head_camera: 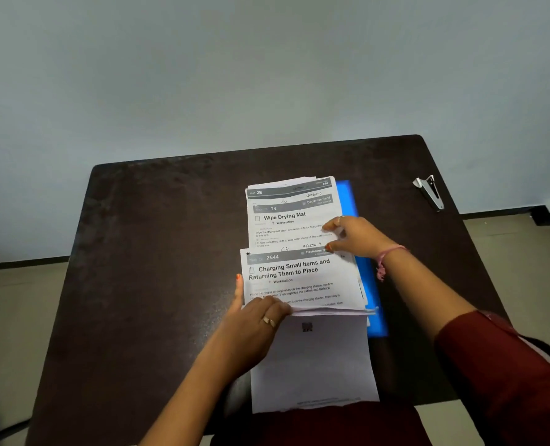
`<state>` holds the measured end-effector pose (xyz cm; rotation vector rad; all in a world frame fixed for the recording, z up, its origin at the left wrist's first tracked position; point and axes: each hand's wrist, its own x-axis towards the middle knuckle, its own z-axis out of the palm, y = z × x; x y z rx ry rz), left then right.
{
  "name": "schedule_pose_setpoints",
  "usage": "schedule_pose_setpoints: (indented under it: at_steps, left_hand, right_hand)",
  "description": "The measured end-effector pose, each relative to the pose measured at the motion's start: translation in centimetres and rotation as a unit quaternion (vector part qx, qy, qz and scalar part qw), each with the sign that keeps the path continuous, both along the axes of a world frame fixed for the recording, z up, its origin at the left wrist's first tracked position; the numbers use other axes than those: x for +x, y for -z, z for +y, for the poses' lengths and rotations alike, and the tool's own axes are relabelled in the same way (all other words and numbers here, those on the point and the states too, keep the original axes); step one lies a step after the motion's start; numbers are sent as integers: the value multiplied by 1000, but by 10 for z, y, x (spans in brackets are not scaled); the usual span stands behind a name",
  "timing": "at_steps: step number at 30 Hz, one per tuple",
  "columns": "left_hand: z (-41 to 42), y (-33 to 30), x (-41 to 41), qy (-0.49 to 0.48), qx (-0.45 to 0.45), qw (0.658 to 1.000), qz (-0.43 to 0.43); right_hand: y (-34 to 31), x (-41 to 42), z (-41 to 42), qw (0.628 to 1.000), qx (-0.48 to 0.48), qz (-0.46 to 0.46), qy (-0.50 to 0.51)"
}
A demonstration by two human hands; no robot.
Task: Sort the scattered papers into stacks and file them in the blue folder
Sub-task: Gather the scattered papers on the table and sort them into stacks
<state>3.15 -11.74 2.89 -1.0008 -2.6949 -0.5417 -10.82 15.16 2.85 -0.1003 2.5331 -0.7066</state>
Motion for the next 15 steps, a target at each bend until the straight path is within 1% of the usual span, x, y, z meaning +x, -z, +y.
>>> schedule_pose_setpoints:
  at_steps: [2,6,12,15]
  left_hand:
    - [0,-1,1,-17,18,1000,-18]
    - [0,-1,0,10,-12,1000,8]
    - [-1,0,0,17,-35,999,6]
    - [1,-3,0,23,-19,1000,7]
  right_hand:
    - [5,-3,-3,1000,27,-15,-4]
    - [10,-7,-8,998,58,-8,-24]
    - [7,-2,-3,998,38,9,-49]
    - [-3,7,-2,998,-11,-12,-67]
